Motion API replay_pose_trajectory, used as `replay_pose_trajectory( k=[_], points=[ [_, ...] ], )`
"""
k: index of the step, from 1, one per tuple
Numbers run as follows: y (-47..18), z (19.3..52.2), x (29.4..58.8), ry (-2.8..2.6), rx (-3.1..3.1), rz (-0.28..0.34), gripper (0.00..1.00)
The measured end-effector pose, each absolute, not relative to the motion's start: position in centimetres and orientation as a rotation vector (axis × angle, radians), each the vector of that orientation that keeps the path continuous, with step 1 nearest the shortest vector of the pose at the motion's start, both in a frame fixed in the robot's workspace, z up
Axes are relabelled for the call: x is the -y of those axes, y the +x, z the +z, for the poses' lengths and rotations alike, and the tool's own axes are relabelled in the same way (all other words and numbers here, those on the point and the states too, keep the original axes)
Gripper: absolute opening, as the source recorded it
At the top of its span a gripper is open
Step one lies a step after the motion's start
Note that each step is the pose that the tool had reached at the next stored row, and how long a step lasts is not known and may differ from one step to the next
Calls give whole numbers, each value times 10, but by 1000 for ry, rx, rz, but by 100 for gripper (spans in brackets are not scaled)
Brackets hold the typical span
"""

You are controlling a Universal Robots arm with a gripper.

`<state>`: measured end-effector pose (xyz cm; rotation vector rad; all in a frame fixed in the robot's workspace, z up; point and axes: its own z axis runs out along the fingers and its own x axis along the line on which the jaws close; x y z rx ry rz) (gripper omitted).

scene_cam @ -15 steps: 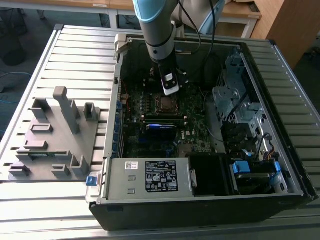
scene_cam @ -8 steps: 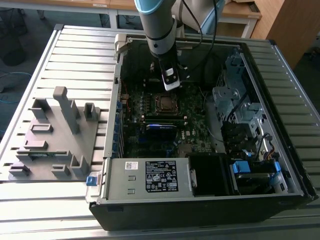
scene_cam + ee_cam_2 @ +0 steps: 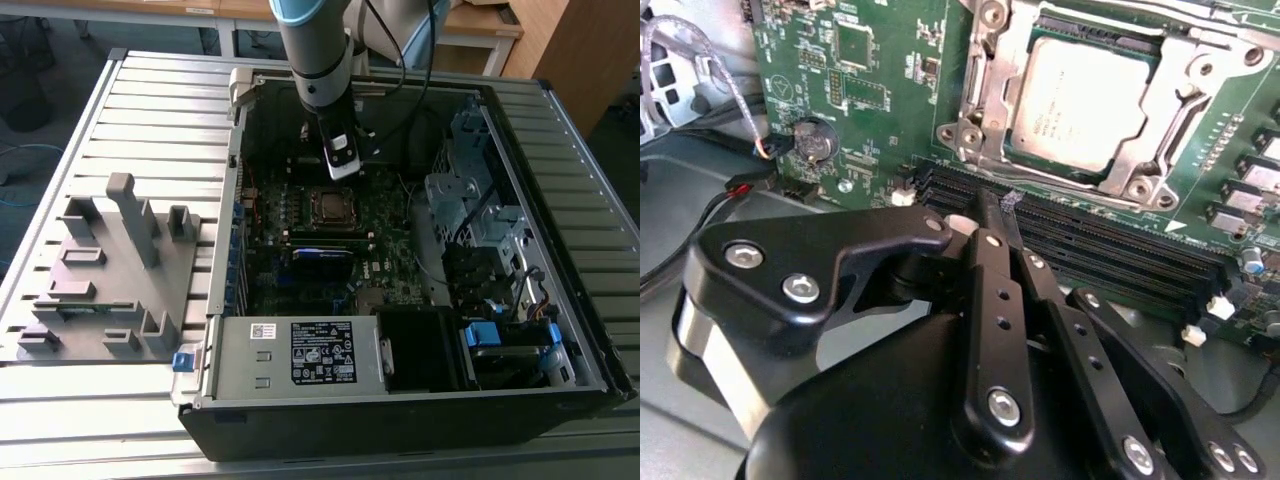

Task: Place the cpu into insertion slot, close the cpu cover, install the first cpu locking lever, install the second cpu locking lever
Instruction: 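Install the first cpu locking lever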

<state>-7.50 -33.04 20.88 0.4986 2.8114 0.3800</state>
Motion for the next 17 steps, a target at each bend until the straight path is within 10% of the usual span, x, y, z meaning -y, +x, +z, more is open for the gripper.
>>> replay_pose_trajectory(
  k=[17],
  points=[
    [-74,208,330,536,-2959,265,10]
  ],
)
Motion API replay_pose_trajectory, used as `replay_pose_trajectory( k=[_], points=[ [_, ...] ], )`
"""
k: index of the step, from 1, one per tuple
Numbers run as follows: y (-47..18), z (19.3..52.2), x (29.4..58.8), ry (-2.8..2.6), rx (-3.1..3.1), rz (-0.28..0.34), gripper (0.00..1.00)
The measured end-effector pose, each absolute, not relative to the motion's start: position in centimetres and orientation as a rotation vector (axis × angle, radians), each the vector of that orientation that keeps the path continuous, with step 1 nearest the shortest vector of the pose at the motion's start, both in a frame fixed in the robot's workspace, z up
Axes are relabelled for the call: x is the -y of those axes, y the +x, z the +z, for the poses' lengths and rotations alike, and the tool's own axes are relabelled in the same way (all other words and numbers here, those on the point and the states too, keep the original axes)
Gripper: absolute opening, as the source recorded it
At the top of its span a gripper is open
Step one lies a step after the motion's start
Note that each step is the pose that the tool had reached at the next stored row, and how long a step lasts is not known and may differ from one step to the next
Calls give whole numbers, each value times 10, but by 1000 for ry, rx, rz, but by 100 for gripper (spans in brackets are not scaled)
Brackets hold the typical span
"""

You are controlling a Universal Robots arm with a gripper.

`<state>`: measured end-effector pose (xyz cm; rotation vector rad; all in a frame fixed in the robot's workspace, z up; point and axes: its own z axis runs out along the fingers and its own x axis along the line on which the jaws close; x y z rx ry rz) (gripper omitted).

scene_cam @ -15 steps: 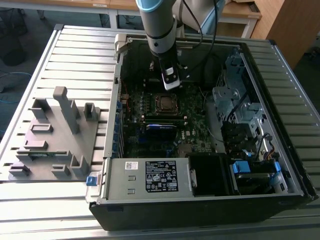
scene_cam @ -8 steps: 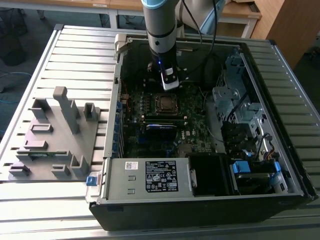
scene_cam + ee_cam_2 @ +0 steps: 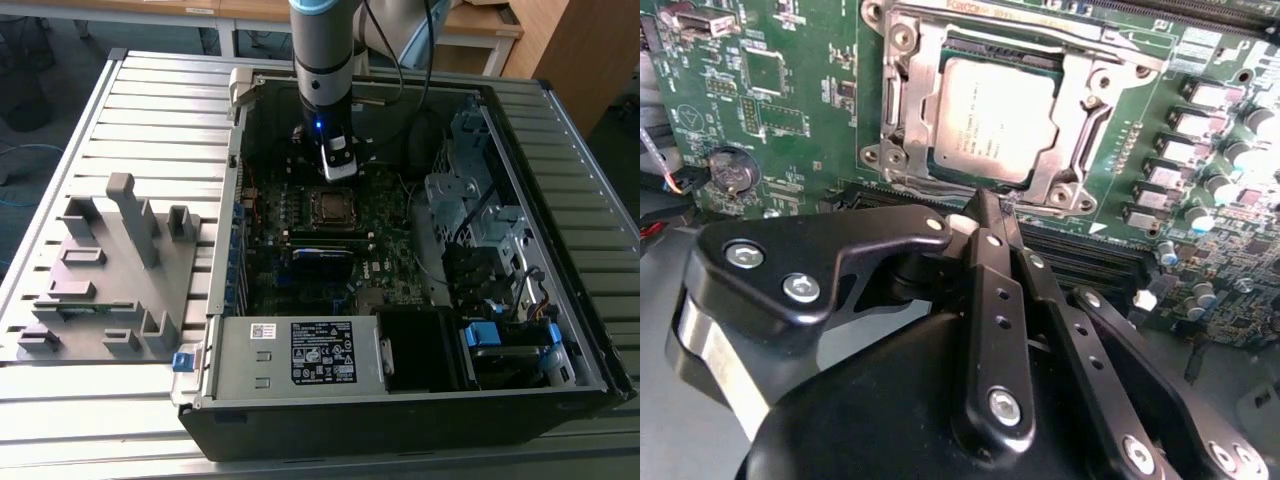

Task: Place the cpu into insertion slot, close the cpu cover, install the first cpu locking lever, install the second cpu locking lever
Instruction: 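Install the first cpu locking lever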

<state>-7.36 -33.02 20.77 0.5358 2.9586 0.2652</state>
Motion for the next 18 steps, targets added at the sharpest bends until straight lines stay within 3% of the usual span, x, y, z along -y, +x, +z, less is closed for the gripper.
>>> replay_pose_trajectory(
  k=[5,11,18],
  points=[
    [-74,213,330,535,-2958,260,10],
    [-72,215,330,530,-2958,188,10],
    [-63,215,330,532,-2977,166,10]
  ],
)
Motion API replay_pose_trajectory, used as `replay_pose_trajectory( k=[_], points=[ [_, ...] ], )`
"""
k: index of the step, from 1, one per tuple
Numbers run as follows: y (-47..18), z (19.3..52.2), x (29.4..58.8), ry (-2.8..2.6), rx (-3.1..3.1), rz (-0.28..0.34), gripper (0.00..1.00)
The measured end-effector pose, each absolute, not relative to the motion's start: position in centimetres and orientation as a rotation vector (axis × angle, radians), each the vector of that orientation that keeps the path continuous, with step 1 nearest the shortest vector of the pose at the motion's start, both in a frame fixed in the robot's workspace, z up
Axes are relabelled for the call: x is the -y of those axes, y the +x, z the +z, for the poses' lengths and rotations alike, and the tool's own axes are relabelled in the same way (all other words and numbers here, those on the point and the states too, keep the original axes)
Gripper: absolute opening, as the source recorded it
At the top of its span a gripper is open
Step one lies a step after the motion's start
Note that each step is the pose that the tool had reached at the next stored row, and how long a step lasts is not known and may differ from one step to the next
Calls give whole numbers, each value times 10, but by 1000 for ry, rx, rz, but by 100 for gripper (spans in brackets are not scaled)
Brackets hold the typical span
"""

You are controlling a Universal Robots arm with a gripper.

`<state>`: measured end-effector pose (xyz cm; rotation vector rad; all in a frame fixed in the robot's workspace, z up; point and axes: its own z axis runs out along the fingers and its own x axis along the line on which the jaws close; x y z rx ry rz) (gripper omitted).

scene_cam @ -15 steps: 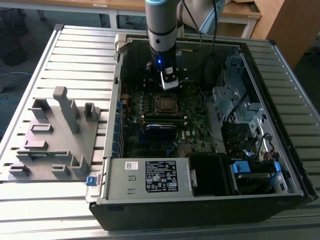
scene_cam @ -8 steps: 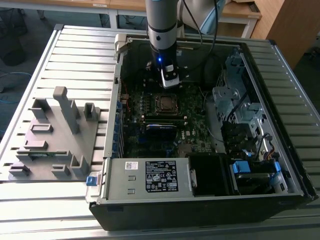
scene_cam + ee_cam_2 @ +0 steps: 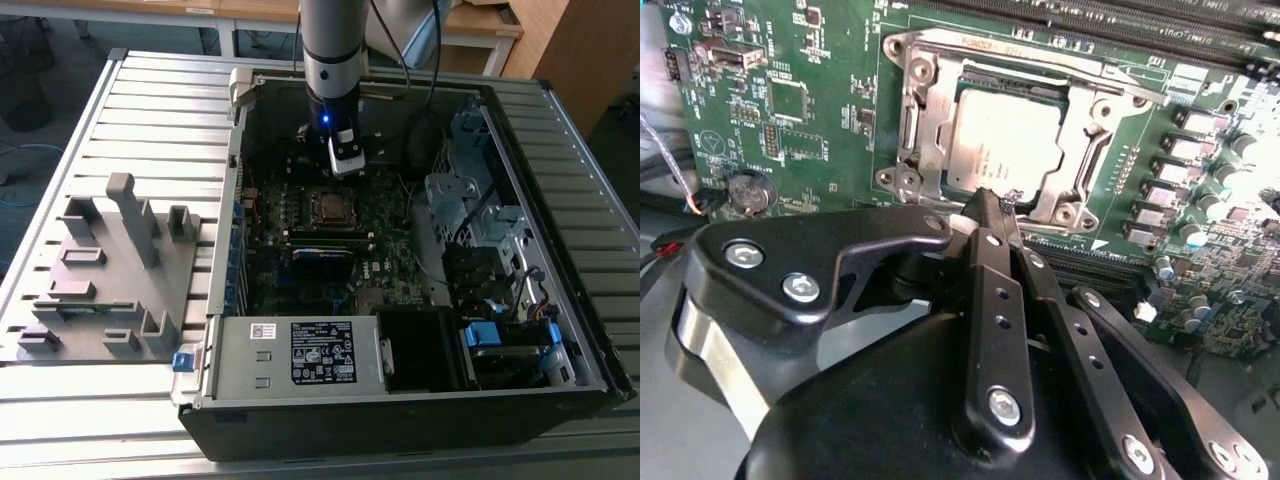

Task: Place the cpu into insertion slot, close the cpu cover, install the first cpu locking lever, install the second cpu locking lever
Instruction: 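Install the first cpu locking lever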

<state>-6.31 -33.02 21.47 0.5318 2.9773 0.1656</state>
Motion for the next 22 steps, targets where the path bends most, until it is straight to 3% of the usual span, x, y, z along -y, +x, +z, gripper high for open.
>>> replay_pose_trajectory(
  k=[3,19,22],
  points=[
    [-63,215,330,531,-2982,128,10],
    [-63,214,330,534,-3008,82,10],
    [-63,213,330,529,-3004,29,10]
  ],
)
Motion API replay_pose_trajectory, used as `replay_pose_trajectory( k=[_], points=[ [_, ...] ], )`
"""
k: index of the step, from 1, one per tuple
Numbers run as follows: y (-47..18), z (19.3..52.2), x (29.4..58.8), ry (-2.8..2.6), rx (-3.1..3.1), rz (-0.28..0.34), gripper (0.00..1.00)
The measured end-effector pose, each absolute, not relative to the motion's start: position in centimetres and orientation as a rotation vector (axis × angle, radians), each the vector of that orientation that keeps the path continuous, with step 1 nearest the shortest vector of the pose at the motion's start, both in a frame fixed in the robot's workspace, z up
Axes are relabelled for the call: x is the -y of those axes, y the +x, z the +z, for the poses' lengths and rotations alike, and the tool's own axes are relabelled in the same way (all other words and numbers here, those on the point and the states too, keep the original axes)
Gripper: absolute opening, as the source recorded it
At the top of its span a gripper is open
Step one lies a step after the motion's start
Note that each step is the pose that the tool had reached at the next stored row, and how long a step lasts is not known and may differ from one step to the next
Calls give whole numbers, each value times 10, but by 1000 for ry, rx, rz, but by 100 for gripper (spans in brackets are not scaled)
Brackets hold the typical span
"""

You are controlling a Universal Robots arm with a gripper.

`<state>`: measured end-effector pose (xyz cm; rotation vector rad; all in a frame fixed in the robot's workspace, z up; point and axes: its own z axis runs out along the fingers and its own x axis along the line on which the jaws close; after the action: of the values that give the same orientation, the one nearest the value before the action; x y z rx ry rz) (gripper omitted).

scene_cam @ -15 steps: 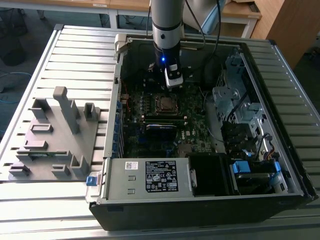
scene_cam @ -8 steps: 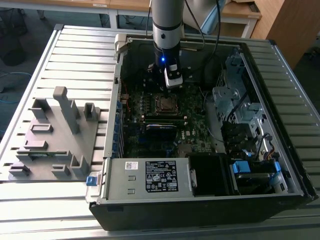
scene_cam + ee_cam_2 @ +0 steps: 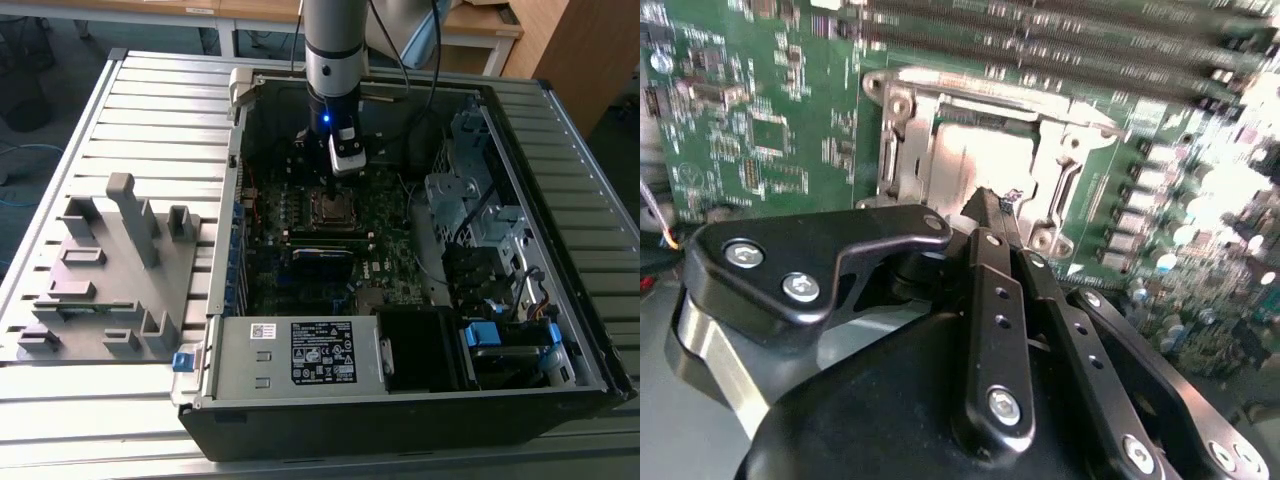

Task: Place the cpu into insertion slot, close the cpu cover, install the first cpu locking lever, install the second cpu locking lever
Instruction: 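Install the first cpu locking lever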

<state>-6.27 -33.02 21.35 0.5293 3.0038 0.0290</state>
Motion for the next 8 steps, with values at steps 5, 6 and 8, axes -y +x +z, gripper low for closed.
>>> replay_pose_trajectory(
  k=[5,6,8],
  points=[
    [-63,213,330,517,-3006,28,10],
    [-63,213,330,496,-3009,29,10],
    [-63,213,330,449,-3017,32,10]
  ],
)
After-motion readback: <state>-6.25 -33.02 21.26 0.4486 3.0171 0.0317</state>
